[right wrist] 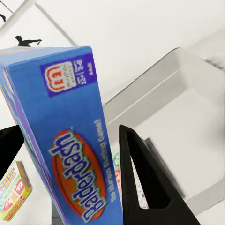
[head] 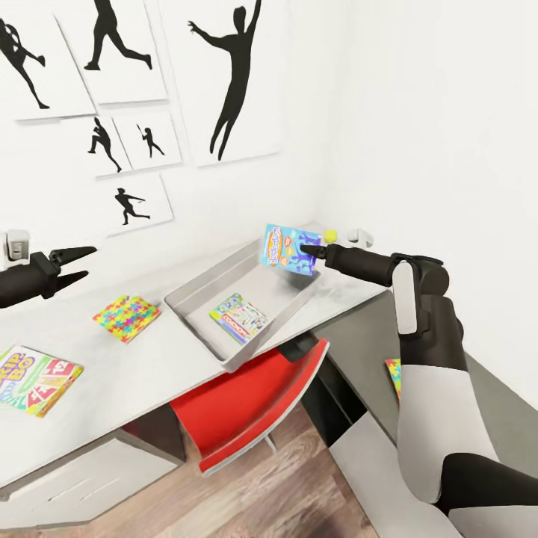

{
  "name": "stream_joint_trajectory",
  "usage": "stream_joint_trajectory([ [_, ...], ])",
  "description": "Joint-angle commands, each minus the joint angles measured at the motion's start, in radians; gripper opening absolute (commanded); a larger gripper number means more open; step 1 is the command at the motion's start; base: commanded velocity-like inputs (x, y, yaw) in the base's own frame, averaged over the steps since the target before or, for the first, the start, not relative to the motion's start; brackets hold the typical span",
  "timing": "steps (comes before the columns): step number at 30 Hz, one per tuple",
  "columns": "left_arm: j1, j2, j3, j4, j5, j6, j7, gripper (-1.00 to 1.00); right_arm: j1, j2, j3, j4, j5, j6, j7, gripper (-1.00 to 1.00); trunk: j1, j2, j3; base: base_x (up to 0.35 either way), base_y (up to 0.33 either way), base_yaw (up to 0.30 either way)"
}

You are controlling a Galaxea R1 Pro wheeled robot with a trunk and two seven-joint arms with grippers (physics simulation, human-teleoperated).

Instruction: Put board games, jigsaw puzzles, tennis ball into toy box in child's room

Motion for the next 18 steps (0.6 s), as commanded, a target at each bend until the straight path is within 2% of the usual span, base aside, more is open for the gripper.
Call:
stream_joint_trajectory([
  [1, 0.001, -0.001, 0.001, 0.0, 0.004, 0.005, 0.002, 1.0, -0.001, 0.001, -0.003, 0.0, -0.007, 0.008, 0.003, -1.0, 0.001, -0.002, -0.002, 0.001, 0.0, 0.234],
  [18, 0.018, -0.007, 0.013, 0.0, 0.007, 0.004, 0.001, 1.0, -0.001, 0.0, -0.005, 0.001, -0.007, 0.008, 0.003, -1.0, 0.001, -0.002, -0.013, 0.0, 0.0, 0.234],
])
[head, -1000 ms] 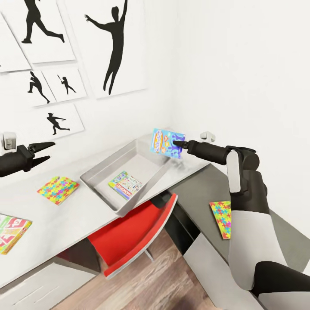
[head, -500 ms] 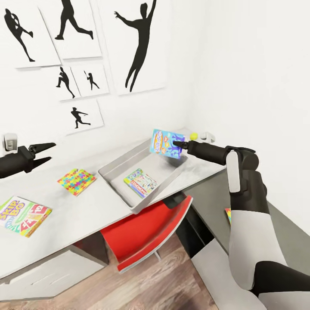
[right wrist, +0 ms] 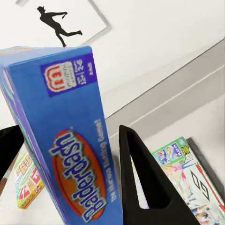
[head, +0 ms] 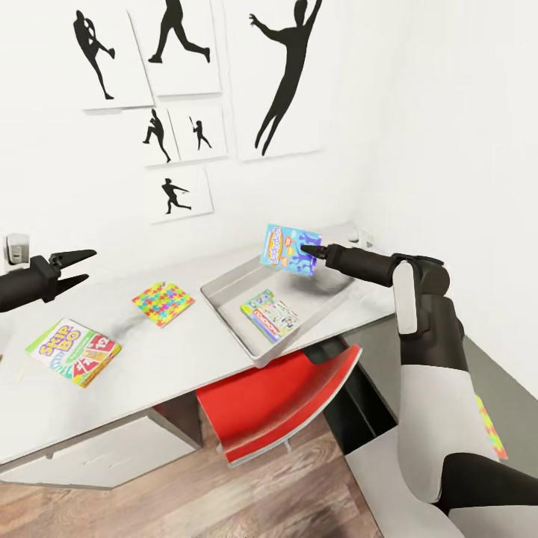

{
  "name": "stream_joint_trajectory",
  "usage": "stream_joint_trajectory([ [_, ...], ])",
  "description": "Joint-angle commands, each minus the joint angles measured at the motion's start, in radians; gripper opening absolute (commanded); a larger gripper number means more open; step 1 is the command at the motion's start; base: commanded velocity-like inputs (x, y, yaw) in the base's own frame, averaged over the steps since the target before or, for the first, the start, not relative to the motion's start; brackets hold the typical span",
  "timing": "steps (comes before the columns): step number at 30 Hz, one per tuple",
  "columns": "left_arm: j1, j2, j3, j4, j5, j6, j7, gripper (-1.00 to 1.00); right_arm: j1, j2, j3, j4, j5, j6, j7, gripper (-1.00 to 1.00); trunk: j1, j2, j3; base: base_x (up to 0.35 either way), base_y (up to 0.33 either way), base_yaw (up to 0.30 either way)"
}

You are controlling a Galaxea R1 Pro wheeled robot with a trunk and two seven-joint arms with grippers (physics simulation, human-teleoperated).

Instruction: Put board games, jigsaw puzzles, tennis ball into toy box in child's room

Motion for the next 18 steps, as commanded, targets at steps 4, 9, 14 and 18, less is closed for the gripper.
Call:
stream_joint_trajectory([
  [4, 0.0, 0.0, 0.001, 0.0, 0.003, 0.005, 0.002, 1.0, -0.001, 0.001, -0.003, -0.001, -0.007, 0.008, 0.003, -1.0, 0.001, -0.002, -0.004, 0.0, 0.0, 0.234],
  [9, 0.001, 0.001, 0.002, 0.0, 0.002, 0.004, 0.001, 1.0, -0.001, 0.001, -0.004, -0.001, -0.006, 0.008, 0.003, -1.0, 0.001, -0.002, -0.007, 0.081, 0.0, 0.201],
  [14, 0.004, 0.0, 0.002, -0.001, 0.002, 0.003, -0.003, 1.0, 0.0, 0.001, -0.003, -0.001, -0.005, 0.008, 0.003, -1.0, 0.001, -0.002, -0.008, 0.248, 0.0, 0.081],
  [18, 0.005, -0.001, 0.002, -0.001, 0.002, 0.002, -0.002, 1.0, 0.002, -0.003, -0.003, -0.001, -0.007, 0.008, 0.004, -1.0, 0.001, -0.002, -0.009, 0.265, 0.0, 0.031],
])
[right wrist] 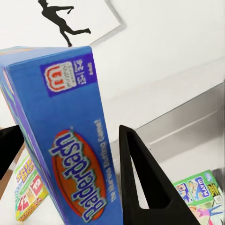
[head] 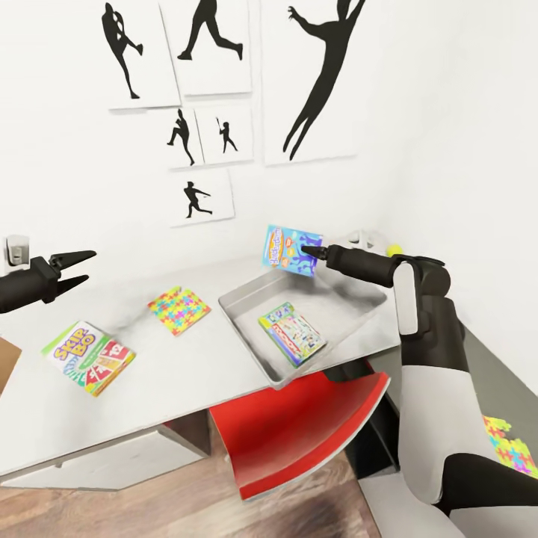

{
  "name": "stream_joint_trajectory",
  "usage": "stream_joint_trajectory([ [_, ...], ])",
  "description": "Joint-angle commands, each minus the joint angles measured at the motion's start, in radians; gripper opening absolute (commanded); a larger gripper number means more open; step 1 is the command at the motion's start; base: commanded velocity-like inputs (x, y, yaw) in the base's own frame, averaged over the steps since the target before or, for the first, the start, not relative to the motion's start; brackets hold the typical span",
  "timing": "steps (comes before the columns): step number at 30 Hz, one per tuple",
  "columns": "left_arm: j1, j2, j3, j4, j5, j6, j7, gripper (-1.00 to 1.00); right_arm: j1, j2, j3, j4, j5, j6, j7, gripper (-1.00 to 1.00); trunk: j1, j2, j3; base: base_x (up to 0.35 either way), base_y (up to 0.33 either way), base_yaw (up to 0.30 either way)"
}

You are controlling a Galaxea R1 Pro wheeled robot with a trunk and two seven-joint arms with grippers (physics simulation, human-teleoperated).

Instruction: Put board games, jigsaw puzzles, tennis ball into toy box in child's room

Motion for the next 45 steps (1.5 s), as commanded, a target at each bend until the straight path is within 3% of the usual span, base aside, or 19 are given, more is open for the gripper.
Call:
stream_joint_trajectory([
  [1, -0.001, 0.0, 0.001, 0.0, 0.002, 0.005, 0.002, 1.0, -0.001, 0.001, -0.003, 0.0, -0.009, 0.008, 0.003, -1.0, 0.001, -0.002, -0.002, 0.199, 0.0, 0.02],
  [26, 0.004, -0.015, 0.001, -0.01, -0.008, -0.002, 0.005, 1.0, 0.009, -0.004, 0.0, -0.006, -0.015, 0.008, 0.011, -1.0, 0.001, -0.002, -0.002, 0.142, 0.0, 0.003],
  [45, 0.045, -0.019, 0.002, -0.014, -0.009, -0.004, 0.003, 1.0, 0.017, -0.006, 0.002, -0.04, -0.018, 0.008, 0.012, -1.0, 0.001, -0.002, -0.002, 0.021, 0.0, 0.0],
])
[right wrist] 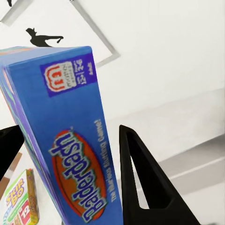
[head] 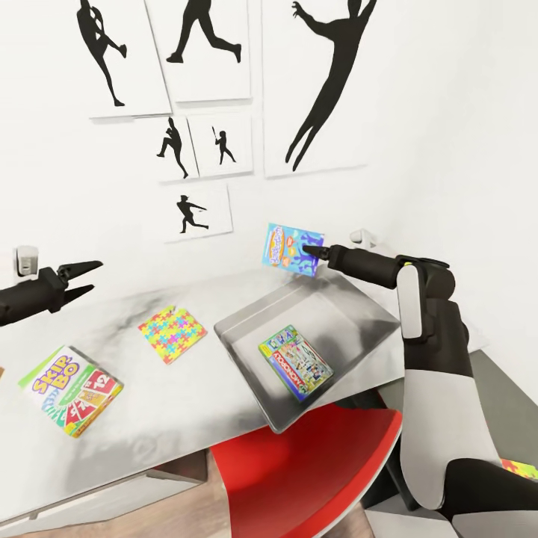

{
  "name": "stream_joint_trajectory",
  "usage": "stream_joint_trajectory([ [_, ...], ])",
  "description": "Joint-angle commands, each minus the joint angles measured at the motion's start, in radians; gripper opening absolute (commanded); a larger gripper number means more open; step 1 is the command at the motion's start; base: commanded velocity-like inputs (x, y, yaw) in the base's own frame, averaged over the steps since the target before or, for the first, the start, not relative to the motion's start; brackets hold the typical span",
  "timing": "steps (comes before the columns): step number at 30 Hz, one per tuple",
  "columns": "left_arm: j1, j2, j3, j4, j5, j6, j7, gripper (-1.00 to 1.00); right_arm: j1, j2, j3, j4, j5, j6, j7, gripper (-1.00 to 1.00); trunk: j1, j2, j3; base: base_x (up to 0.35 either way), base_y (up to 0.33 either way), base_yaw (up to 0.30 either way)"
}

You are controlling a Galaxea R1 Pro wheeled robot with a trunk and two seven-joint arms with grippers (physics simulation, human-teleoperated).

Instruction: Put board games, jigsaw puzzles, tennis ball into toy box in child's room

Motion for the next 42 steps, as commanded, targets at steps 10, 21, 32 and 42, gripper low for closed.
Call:
stream_joint_trajectory([
  [10, 0.029, 0.001, 0.027, -0.002, 0.004, 0.005, 0.004, 1.0, -0.008, -0.002, -0.003, 0.008, 0.001, 0.007, 0.005, -1.0, 0.001, -0.002, -0.002, 0.0, 0.0, 0.0],
  [21, 0.094, 0.008, 0.053, -0.013, 0.005, 0.006, 0.0, 1.0, -0.068, -0.051, 0.079, 0.143, 0.0, 0.007, 0.021, -1.0, 0.001, -0.002, -0.002, 0.0, 0.0, 0.0],
  [32, 0.116, 0.011, 0.085, -0.013, -0.002, 0.009, 0.004, 1.0, -0.106, -0.138, 0.186, 0.197, -0.004, 0.007, 0.254, -1.0, 0.001, -0.002, -0.002, 0.0, 0.0, 0.0],
  [42, 0.122, 0.012, 0.088, -0.012, -0.018, 0.008, 0.004, 1.0, -0.144, -0.208, 0.234, 0.278, -0.002, 0.007, 0.503, -1.0, 0.001, -0.002, -0.002, 0.0, 0.0, 0.0],
])
